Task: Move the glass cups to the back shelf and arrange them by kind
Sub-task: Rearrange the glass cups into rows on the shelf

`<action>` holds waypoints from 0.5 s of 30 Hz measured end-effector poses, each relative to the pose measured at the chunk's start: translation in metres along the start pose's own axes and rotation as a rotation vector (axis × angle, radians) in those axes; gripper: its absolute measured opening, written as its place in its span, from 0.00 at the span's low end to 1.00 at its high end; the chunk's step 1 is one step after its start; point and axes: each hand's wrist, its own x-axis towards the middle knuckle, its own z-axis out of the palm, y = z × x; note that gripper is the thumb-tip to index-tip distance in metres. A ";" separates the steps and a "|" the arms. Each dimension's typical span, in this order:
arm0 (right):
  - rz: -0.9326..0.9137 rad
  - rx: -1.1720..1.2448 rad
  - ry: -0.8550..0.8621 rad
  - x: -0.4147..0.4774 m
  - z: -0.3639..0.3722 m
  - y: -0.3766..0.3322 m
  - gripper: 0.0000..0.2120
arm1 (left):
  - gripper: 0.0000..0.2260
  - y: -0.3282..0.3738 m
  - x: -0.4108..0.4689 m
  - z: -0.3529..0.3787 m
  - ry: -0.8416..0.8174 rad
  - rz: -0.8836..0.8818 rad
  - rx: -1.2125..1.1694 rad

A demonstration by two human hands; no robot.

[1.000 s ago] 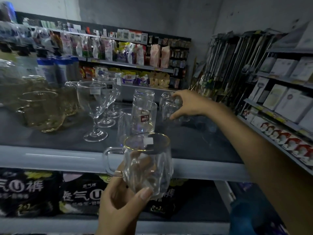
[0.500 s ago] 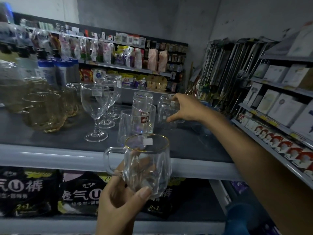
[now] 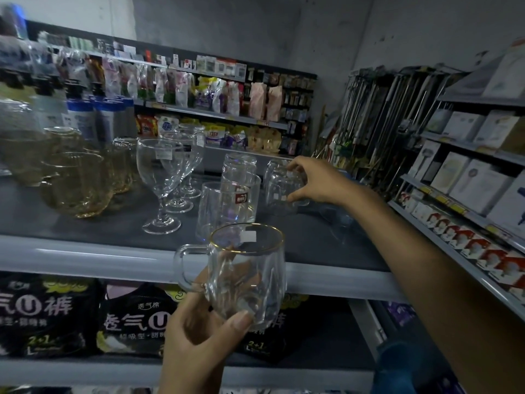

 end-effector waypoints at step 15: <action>-0.298 0.534 0.041 -0.157 -0.051 -0.057 0.17 | 0.31 0.001 0.004 0.018 -0.045 0.138 0.314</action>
